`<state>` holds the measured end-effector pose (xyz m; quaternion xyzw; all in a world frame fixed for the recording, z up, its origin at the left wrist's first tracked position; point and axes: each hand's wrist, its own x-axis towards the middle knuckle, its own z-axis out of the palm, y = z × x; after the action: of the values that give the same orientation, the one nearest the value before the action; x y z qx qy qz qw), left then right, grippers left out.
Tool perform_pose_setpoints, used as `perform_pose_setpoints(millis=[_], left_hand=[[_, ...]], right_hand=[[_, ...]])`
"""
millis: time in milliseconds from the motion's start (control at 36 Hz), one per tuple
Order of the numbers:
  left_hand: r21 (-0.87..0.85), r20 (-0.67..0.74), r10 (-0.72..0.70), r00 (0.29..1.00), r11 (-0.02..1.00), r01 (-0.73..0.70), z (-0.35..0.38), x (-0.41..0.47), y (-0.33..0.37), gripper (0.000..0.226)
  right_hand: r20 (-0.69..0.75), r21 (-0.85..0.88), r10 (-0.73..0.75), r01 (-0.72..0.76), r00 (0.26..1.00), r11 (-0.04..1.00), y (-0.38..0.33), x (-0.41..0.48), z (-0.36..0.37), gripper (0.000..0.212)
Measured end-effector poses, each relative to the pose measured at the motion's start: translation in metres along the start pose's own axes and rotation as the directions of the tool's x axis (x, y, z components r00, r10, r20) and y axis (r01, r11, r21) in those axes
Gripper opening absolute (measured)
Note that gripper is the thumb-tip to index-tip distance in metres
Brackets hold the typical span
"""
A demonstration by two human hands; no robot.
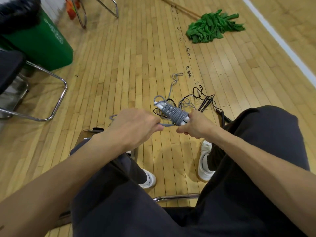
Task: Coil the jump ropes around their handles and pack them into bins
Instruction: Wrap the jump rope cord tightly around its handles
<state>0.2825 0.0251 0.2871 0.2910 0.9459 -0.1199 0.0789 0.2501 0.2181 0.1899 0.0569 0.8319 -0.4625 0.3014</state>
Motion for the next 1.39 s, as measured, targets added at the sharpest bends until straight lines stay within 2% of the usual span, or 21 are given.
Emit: perform_pose_setpoints(millis=[83,167,250,306,472,583,667,722,806,861,917,1056,1139,1194,1250,1306,1333,1389], left_hand=[[0.123,0.004,0.097,0.995,0.988,-0.097,-0.014,0.004,0.000,0.041],[0.158,0.000,0.217,0.976,0.964,-0.215,-0.020,0.007,0.000,0.043],[0.128,-0.012,0.311,0.950,0.943,-0.307,-0.022,0.013,-0.001,0.046],[0.101,-0.014,0.347,0.938,0.934,-0.344,-0.023,0.018,0.001,0.047],[-0.073,-0.013,0.370,0.929,0.926,-0.370,-0.029,0.034,0.003,0.044],[-0.203,-0.043,0.364,0.931,0.909,-0.364,-0.027,0.042,-0.001,0.042],[-0.295,-0.028,0.307,0.951,0.906,-0.302,-0.026,0.045,-0.006,0.046],[-0.380,-0.007,0.270,0.963,0.890,-0.252,-0.026,0.046,-0.010,0.052],[-0.449,0.023,0.237,0.971,0.871,-0.202,-0.023,0.047,-0.012,0.051],[-0.493,0.028,0.213,0.977,0.853,-0.172,-0.021,0.046,-0.013,0.050],[-0.539,0.035,0.175,0.984,0.833,-0.129,-0.019,0.046,-0.014,0.048],[-0.649,0.032,0.086,0.996,0.759,-0.045,-0.020,0.043,-0.022,0.036],[-0.764,0.025,0.056,0.998,0.644,-0.017,-0.020,0.040,-0.026,0.037],[-0.831,0.064,-0.005,0.998,0.553,0.056,-0.017,0.039,-0.027,0.034],[-0.842,0.093,-0.070,0.993,0.526,0.116,-0.004,0.038,-0.032,0.027],[-0.844,0.154,-0.110,0.982,0.503,0.189,0.011,0.032,-0.039,0.011],[-0.864,0.178,-0.123,0.976,0.455,0.215,0.019,0.030,-0.042,0.008],[-0.911,0.214,-0.165,0.963,0.321,0.258,0.020,0.028,-0.035,0.027]], right_hand=[[0.078,-0.167,-0.024,0.037,0.997,0.985,0.001,-0.001,0.001,0.023],[0.197,-0.263,-0.003,0.055,0.980,0.963,-0.001,-0.005,0.003,0.026],[0.353,-0.297,0.096,0.014,0.931,0.955,-0.004,-0.010,0.007,0.021],[0.439,-0.330,0.117,0.039,0.891,0.943,-0.005,-0.011,0.010,0.018],[0.622,-0.336,0.001,0.266,0.783,0.904,-0.002,-0.021,0.010,0.019],[0.610,-0.313,-0.108,0.364,0.785,0.877,-0.002,-0.027,0.005,0.025],[0.610,-0.297,-0.174,0.426,0.773,0.855,-0.001,-0.029,0.002,0.017],[0.618,-0.267,-0.227,0.472,0.753,0.840,-0.001,-0.029,0.003,0.023],[0.612,-0.206,-0.279,0.490,0.740,0.847,-0.001,-0.033,0.002,0.045],[0.578,-0.211,-0.277,0.468,0.767,0.858,-0.002,-0.037,0.003,0.069],[0.522,-0.162,-0.300,0.438,0.798,0.884,-0.004,-0.040,0.002,0.083],[0.431,0.031,-0.449,0.485,0.782,0.874,-0.007,-0.041,0.000,0.081],[0.385,0.118,-0.501,0.497,0.775,0.860,-0.009,-0.043,-0.003,0.077],[0.350,0.199,-0.540,0.502,0.765,0.841,-0.011,-0.045,-0.005,0.071],[0.309,0.273,-0.570,0.503,0.762,0.820,-0.012,-0.045,-0.007,0.066],[0.264,0.312,-0.578,0.499,0.772,0.809,-0.013,-0.045,-0.009,0.060],[0.240,0.325,-0.576,0.495,0.781,0.806,-0.015,-0.045,-0.010,0.055],[0.194,0.355,-0.566,0.481,0.801,0.802,-0.017,-0.046,-0.012,0.050]])
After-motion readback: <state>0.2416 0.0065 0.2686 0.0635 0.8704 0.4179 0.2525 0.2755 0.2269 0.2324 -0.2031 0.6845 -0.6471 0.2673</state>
